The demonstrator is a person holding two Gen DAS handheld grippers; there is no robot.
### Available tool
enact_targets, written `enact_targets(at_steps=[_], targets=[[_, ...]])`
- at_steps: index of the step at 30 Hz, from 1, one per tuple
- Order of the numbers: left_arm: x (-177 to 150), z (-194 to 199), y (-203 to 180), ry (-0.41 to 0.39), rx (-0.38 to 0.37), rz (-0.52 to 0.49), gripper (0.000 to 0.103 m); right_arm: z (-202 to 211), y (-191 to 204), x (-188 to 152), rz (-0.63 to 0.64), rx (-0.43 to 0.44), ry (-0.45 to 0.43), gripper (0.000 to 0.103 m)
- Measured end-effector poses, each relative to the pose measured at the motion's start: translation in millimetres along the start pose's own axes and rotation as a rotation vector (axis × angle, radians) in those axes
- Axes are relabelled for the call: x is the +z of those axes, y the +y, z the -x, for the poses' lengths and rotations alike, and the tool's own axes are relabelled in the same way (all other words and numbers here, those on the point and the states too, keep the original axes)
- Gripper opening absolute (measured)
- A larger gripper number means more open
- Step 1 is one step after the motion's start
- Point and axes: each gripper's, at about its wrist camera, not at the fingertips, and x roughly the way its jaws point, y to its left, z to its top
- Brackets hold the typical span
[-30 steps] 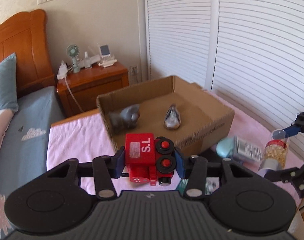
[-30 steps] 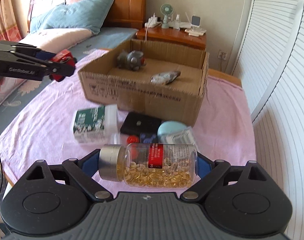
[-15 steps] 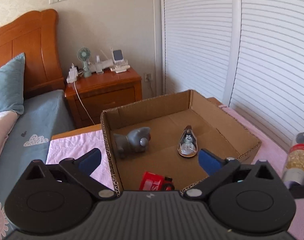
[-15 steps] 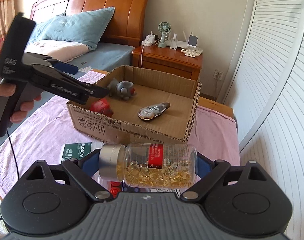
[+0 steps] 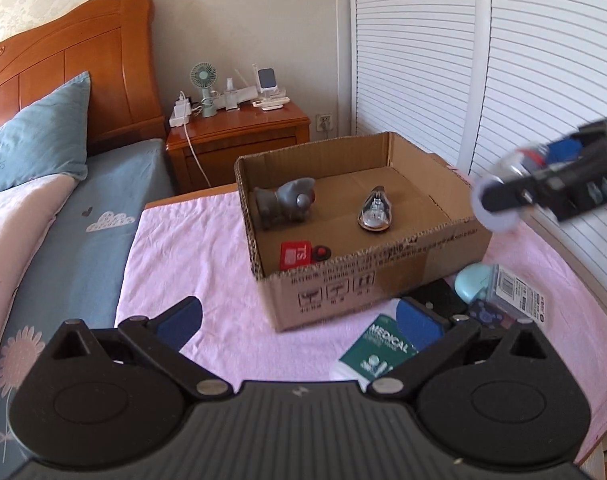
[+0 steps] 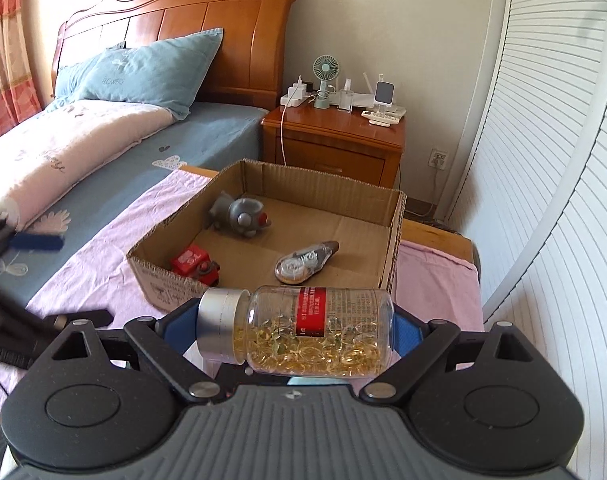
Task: Organize rigid objects
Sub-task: 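Lower capsule bottle into the box and open right tool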
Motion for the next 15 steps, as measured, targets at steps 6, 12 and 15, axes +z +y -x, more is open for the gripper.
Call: enact_targets(at_steps=[6, 12, 15], targets=[[-6.5, 24.5, -6.0, -0.050, 0.095, -0.028, 0.102, -25.1, -2.5, 28.4, -0.048, 0.002, 0.025, 0.096], [-8.7, 30.7, 2.4, -0.042, 0.079, 0.025, 0.102, -57.6, -1.2, 42.0, -0.076, -0.020, 0.093, 0.096], [-12.0, 28.9, 5.8, -0.042, 0.079, 0.034, 0.102, -72.1, -3.0, 42.6, -0.094, -0.037, 0.126, 0.096]])
